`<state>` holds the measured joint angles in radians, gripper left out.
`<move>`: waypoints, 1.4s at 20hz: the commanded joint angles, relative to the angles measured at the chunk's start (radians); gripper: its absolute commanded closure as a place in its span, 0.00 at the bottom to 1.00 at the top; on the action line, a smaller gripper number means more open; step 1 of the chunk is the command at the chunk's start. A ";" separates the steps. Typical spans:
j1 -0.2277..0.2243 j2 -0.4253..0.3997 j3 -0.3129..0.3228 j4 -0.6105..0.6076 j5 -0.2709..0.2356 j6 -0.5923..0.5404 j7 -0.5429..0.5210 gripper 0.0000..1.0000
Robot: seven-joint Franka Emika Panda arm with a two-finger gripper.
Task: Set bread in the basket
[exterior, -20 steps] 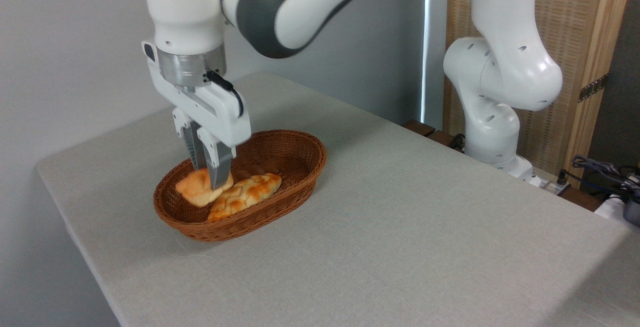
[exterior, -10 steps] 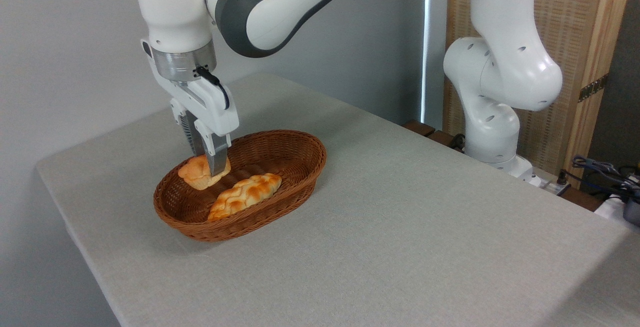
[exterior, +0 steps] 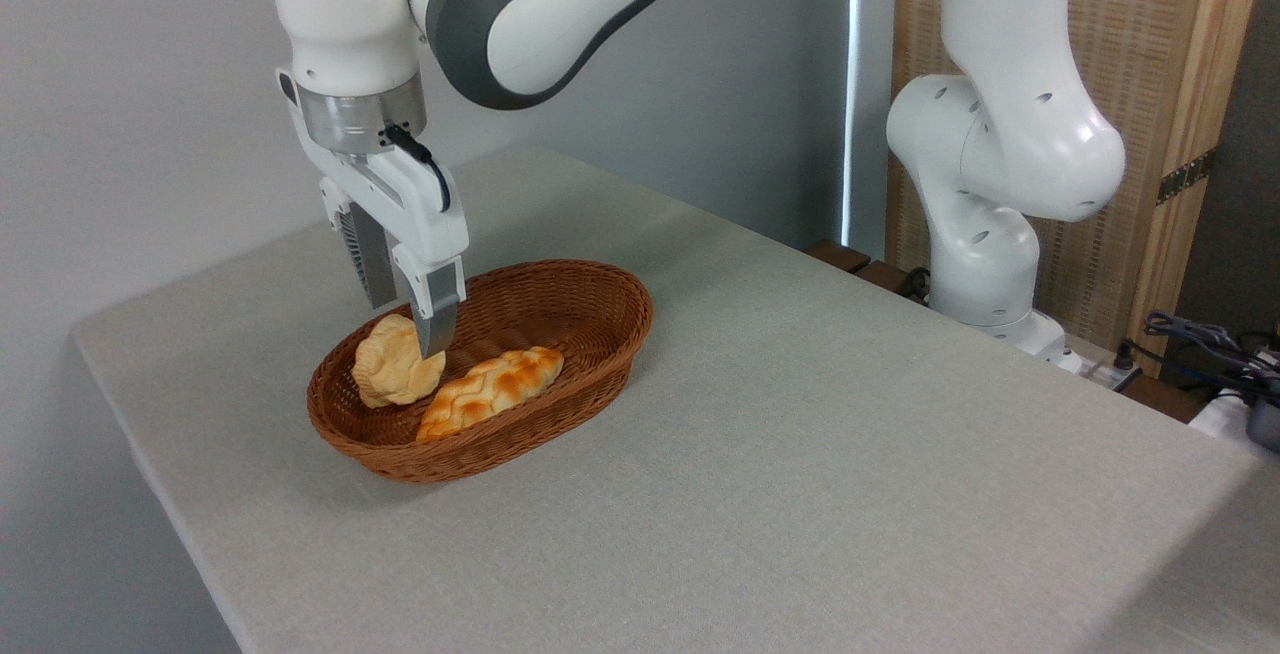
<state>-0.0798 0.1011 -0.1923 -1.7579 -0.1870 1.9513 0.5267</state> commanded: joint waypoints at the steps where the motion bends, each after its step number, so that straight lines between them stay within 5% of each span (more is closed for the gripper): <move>1: 0.023 -0.015 0.060 0.122 -0.008 -0.144 0.013 0.00; 6: -0.001 -0.015 0.212 0.247 0.004 -0.334 0.165 0.00; 9: -0.128 -0.024 0.336 0.258 0.082 -0.341 0.173 0.00; 16: -0.141 -0.110 0.317 0.129 0.109 -0.301 0.174 0.00; 28: -0.123 -0.097 0.323 0.169 0.110 -0.314 0.185 0.00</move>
<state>-0.2028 0.0077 0.1253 -1.5985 -0.0865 1.6330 0.7028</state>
